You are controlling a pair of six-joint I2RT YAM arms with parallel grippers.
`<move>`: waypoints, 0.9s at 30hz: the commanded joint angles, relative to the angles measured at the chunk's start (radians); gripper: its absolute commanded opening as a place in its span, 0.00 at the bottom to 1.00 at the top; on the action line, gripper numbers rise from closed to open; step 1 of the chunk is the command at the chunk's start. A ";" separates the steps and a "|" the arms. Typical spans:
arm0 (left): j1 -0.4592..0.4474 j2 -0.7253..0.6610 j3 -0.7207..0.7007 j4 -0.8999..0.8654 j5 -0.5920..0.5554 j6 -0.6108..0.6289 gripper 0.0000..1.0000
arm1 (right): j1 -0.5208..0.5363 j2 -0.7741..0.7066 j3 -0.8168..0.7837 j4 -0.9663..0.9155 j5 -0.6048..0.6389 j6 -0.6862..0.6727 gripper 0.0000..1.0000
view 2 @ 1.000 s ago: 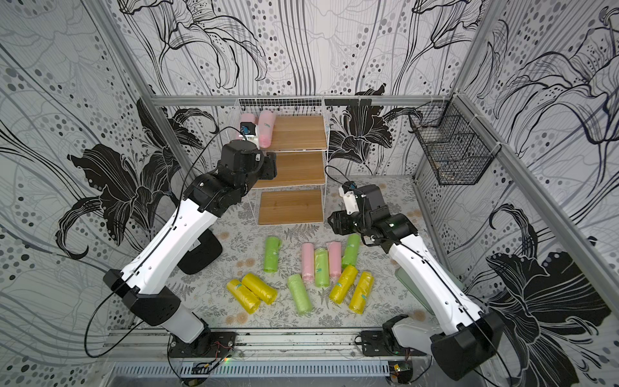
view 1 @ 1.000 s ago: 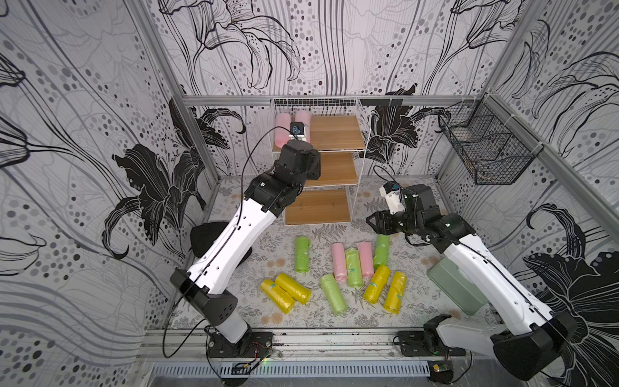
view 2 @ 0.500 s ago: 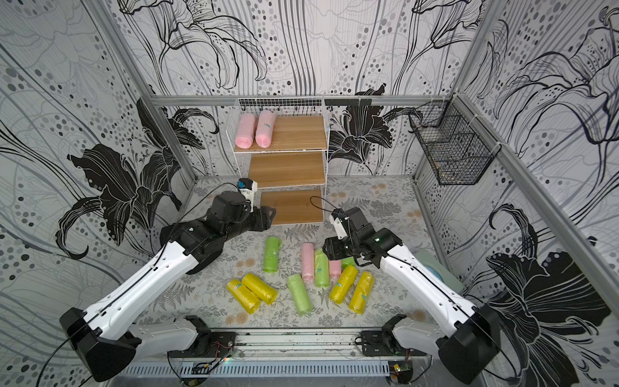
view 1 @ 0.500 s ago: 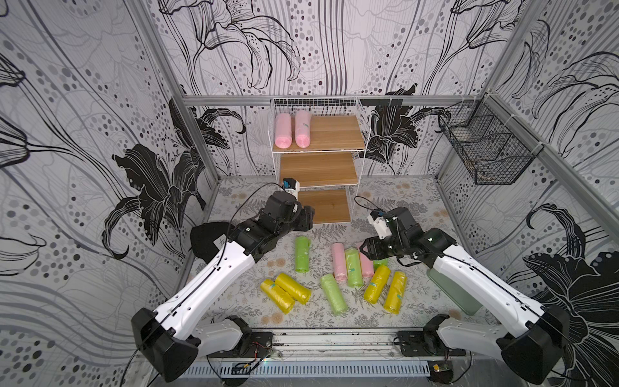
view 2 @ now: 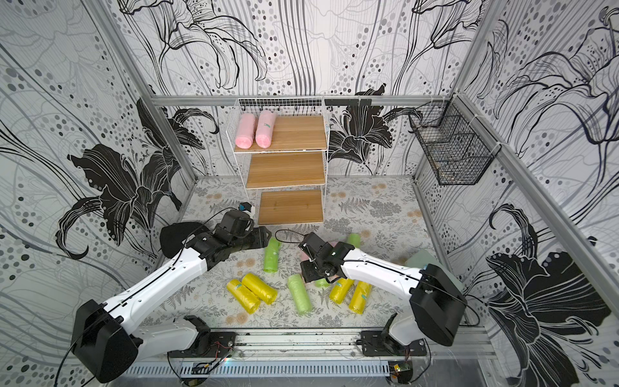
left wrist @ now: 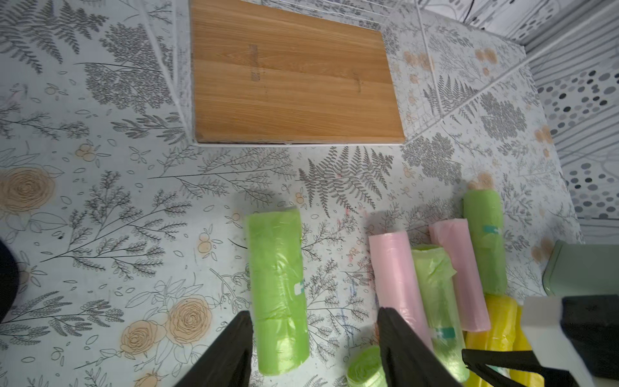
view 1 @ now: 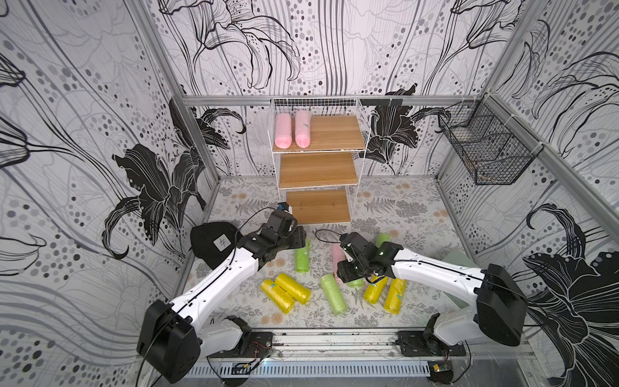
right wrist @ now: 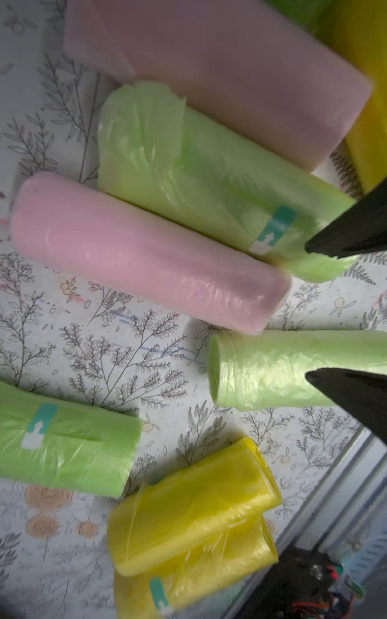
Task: Sort the rolls of trash bags by color and place them on the shelf
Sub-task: Pick up the roll of trash bags from the center of the board.
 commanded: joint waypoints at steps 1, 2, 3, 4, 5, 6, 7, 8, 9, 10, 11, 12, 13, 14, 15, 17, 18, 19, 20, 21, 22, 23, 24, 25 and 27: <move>0.035 -0.011 -0.028 0.067 0.025 0.014 0.63 | 0.012 0.051 0.033 0.021 0.109 0.066 0.57; 0.038 -0.007 -0.028 0.072 0.031 0.018 0.63 | 0.012 0.065 0.038 0.025 0.121 0.067 0.57; 0.040 -0.002 -0.025 0.073 0.038 0.024 0.63 | 0.012 0.079 0.045 0.028 0.127 0.064 0.57; 0.042 0.004 -0.025 0.073 0.042 0.027 0.63 | 0.012 0.092 0.054 0.028 0.129 0.062 0.57; 0.041 0.010 -0.024 0.077 0.046 0.030 0.63 | 0.012 0.108 0.063 0.030 0.129 0.059 0.57; 0.041 0.015 -0.024 0.079 0.050 0.034 0.63 | 0.012 0.122 0.071 0.033 0.128 0.058 0.57; 0.041 0.017 -0.024 0.080 0.051 0.037 0.63 | 0.012 0.135 0.079 0.031 0.129 0.056 0.57; 0.043 0.020 -0.022 0.080 0.052 0.039 0.63 | 0.012 0.148 0.089 0.032 0.129 0.053 0.57; 0.043 0.021 -0.023 0.081 0.053 0.041 0.63 | 0.012 0.161 0.097 0.036 0.123 0.049 0.57; 0.043 0.023 -0.024 0.083 0.053 0.043 0.63 | 0.012 0.171 0.105 0.039 0.119 0.048 0.57; 0.043 0.024 -0.025 0.084 0.053 0.042 0.64 | 0.012 0.179 0.113 0.039 0.115 0.048 0.57; 0.044 0.023 -0.026 0.086 0.054 0.042 0.64 | 0.012 0.204 0.121 0.038 0.113 0.048 0.57; 0.045 0.024 -0.026 0.085 0.053 0.043 0.64 | 0.012 0.217 0.125 0.039 0.112 0.048 0.57; 0.046 0.024 -0.027 0.085 0.050 0.043 0.64 | 0.012 0.228 0.129 0.039 0.119 0.047 0.58; 0.046 0.023 -0.027 0.084 0.046 0.043 0.64 | 0.012 0.237 0.131 0.038 0.128 0.048 0.58; 0.050 0.020 -0.028 0.083 0.043 0.039 0.64 | 0.012 0.252 0.135 0.024 0.161 0.047 0.59; 0.052 0.018 -0.030 0.083 0.042 0.038 0.64 | 0.012 0.256 0.135 0.019 0.174 0.047 0.60; 0.052 0.017 -0.030 0.085 0.042 0.037 0.64 | 0.012 0.259 0.136 0.012 0.190 0.048 0.61; 0.054 0.016 -0.030 0.084 0.042 0.038 0.64 | 0.012 0.263 0.138 0.001 0.204 0.050 0.62; 0.054 0.014 -0.029 0.083 0.042 0.039 0.64 | 0.012 0.268 0.140 -0.008 0.218 0.056 0.64; 0.054 0.015 -0.030 0.085 0.042 0.037 0.64 | 0.012 0.270 0.139 -0.010 0.227 0.059 0.64; 0.054 0.017 -0.031 0.088 0.042 0.037 0.64 | 0.012 0.273 0.135 -0.004 0.233 0.064 0.65; 0.055 0.018 -0.030 0.090 0.042 0.038 0.64 | 0.012 0.277 0.132 0.005 0.235 0.069 0.65; 0.056 0.020 -0.028 0.091 0.042 0.039 0.64 | 0.012 0.286 0.132 0.015 0.234 0.070 0.65; 0.055 0.021 -0.027 0.090 0.039 0.040 0.64 | 0.012 0.305 0.134 0.031 0.237 0.068 0.64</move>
